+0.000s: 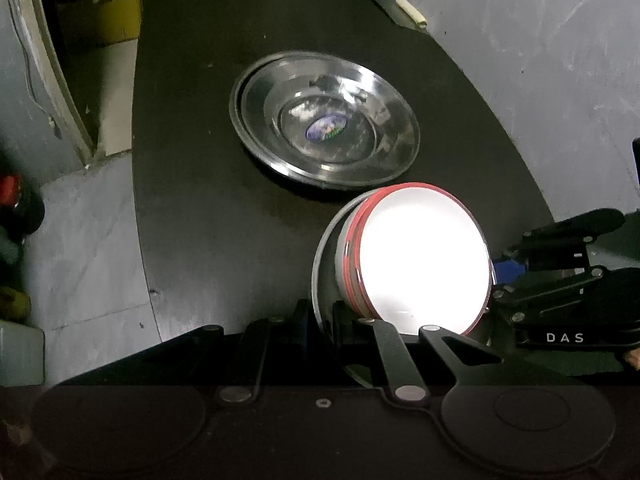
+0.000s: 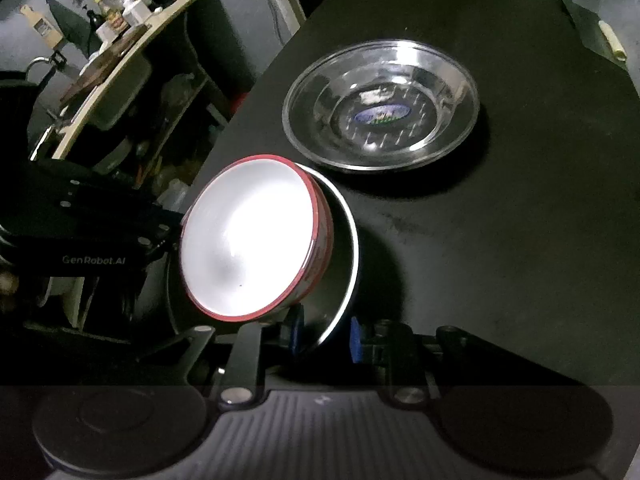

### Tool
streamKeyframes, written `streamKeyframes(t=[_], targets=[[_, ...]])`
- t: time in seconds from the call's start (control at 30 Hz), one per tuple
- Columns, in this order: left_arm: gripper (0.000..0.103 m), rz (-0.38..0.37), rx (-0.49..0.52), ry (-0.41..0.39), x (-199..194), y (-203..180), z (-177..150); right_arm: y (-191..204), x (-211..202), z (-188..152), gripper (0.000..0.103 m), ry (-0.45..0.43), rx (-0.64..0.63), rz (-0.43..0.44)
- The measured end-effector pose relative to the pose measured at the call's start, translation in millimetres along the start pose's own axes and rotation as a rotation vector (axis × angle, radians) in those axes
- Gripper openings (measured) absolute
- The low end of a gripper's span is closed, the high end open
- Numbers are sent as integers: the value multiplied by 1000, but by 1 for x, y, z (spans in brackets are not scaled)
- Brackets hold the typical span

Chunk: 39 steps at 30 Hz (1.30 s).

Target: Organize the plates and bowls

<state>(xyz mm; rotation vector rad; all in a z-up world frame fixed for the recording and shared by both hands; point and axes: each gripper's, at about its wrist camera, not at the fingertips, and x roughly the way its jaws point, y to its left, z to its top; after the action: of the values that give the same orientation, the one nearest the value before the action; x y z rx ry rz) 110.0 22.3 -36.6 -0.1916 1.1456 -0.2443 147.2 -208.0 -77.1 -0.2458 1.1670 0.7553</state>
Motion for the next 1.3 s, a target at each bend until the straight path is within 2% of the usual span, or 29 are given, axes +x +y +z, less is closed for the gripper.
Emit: streamKeyframes(t=[0.77, 1.3], targets=[[8, -4, 32, -99, -17, -13, 41, -27, -23, 23, 26, -112, 80, 13], [7, 11, 14, -125, -12, -10, 67, -36, -26, 47, 26, -129, 63, -1]])
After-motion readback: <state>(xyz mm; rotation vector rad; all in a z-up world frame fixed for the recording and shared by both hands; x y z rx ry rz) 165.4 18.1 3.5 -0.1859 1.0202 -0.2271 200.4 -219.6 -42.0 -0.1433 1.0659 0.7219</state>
